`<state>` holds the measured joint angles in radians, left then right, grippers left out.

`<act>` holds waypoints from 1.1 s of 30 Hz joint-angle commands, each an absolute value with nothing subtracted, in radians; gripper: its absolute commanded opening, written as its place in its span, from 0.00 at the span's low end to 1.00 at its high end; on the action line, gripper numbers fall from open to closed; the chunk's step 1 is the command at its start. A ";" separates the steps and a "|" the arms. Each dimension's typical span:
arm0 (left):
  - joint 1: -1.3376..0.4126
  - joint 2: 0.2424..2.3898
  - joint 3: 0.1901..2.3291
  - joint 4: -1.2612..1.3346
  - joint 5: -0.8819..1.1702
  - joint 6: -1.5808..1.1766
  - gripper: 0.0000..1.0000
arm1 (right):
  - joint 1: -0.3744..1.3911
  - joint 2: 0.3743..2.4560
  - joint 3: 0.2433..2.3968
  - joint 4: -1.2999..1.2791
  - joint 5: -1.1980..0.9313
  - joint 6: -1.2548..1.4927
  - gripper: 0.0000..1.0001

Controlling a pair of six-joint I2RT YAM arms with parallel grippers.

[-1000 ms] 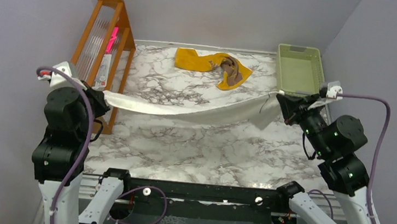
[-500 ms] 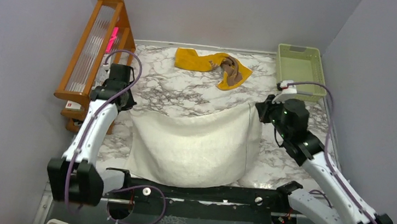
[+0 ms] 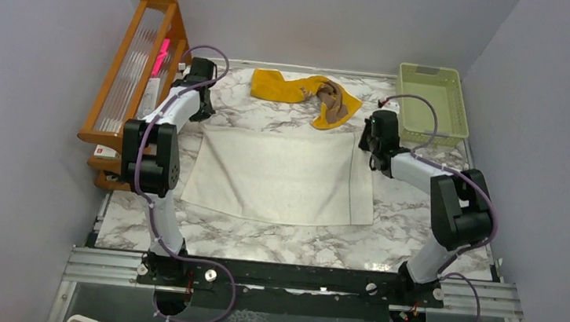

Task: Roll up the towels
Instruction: Flatten out the towel at the center of the board, then fold the towel at the center of the board.

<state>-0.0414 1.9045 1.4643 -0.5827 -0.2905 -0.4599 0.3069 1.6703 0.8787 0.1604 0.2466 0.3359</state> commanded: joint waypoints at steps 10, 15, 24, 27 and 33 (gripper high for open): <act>-0.029 2.075 1.835 -0.552 -0.383 -0.349 0.00 | 0.171 1.900 1.237 0.181 0.188 0.260 0.01; -0.025 2.025 1.790 -0.550 -0.377 -0.340 0.00 | 0.155 1.876 1.241 0.134 0.194 0.257 0.01; -0.007 1.895 1.570 -0.531 -0.392 -0.385 0.00 | 0.155 1.747 1.085 0.115 0.184 0.309 0.01; -0.002 1.835 1.456 -0.504 -0.382 -0.427 0.00 | 0.155 1.689 1.011 0.101 0.187 0.341 0.01; 0.004 1.731 1.258 -0.477 -0.370 -0.495 0.00 | 0.155 1.564 0.870 0.034 0.214 0.391 0.01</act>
<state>-0.0280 1.8133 1.3556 -0.5026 -0.3260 -0.4477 0.1692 1.6482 0.9382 0.0956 0.1459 0.3573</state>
